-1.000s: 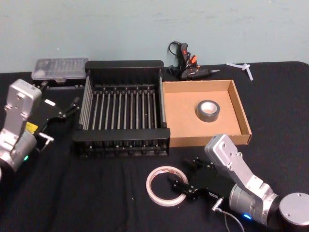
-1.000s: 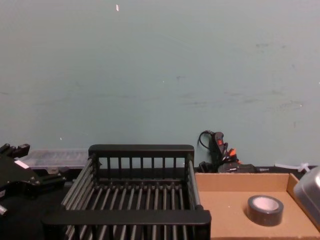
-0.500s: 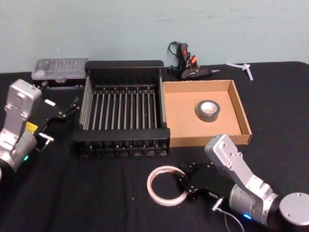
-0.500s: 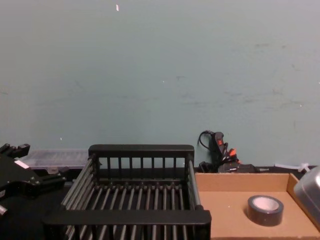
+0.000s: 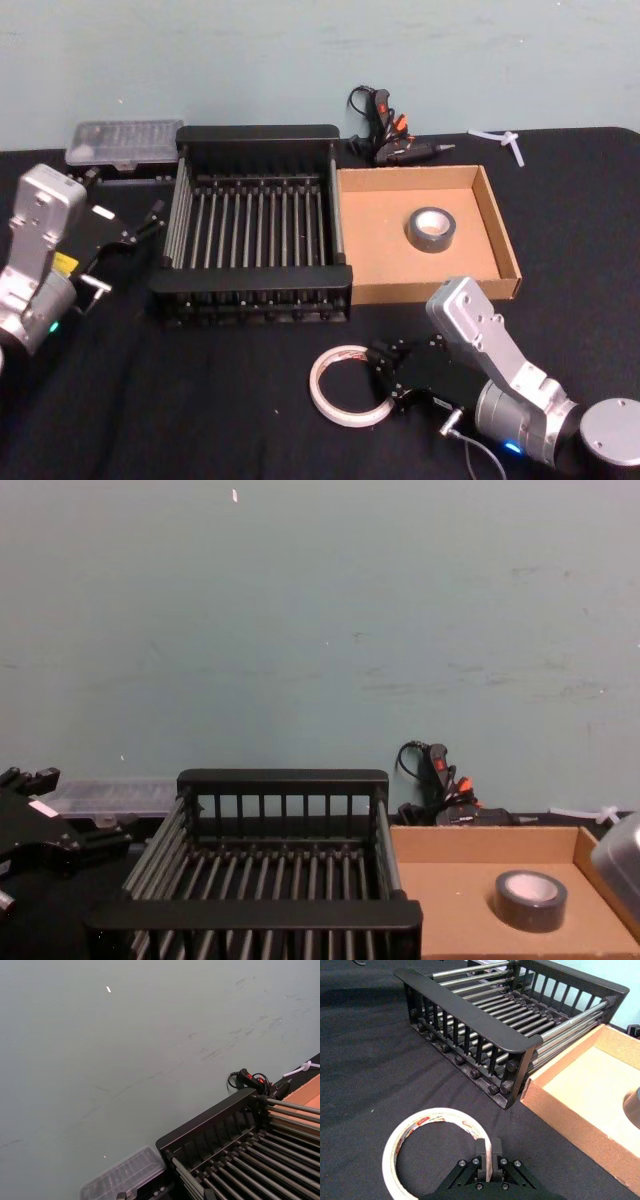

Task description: Pick up the white tape and place it into the black box , Pick up the silver tape and place it into the brown box.

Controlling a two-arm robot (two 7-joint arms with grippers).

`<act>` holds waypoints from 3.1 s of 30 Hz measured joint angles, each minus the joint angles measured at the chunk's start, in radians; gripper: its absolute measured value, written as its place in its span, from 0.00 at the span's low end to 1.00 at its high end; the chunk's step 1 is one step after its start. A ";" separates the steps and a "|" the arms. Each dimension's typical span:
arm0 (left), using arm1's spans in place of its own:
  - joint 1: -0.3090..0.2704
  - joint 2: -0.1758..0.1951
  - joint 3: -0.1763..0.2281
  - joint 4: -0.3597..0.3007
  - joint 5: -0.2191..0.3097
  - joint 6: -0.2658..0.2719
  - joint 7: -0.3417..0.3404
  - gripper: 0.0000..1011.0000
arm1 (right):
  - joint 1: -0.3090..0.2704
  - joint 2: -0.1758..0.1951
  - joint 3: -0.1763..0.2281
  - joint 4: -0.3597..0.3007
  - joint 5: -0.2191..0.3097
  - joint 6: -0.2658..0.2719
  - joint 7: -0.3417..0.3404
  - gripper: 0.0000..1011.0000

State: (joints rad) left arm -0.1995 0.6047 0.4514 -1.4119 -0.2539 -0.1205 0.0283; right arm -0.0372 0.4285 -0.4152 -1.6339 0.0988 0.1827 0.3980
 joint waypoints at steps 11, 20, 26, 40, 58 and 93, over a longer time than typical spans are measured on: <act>0.000 0.000 0.000 0.000 0.000 0.000 0.000 0.99 | -0.005 0.008 0.013 -0.019 0.017 -0.014 0.006 0.07; 0.000 0.000 0.000 0.000 0.000 0.000 0.000 0.99 | -0.006 0.017 0.026 -0.049 0.034 -0.023 0.008 0.07; 0.000 0.000 0.000 0.000 0.000 0.000 0.000 0.99 | -0.010 0.039 0.038 -0.097 0.064 -0.039 0.035 0.07; 0.000 0.000 0.000 0.000 0.000 0.000 0.000 0.99 | 0.014 0.079 0.053 -0.170 0.142 -0.084 0.067 0.07; 0.000 0.000 0.000 0.000 0.000 0.000 0.000 0.99 | 0.193 0.006 0.020 -0.070 0.143 -0.123 0.033 0.07; 0.000 0.000 0.000 0.000 0.000 0.000 0.000 0.99 | 0.529 -0.322 -0.051 0.503 -0.036 -0.163 -0.104 0.07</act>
State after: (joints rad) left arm -0.1995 0.6047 0.4514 -1.4120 -0.2539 -0.1205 0.0283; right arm 0.4914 0.1064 -0.4659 -1.1309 0.0628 0.0195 0.2940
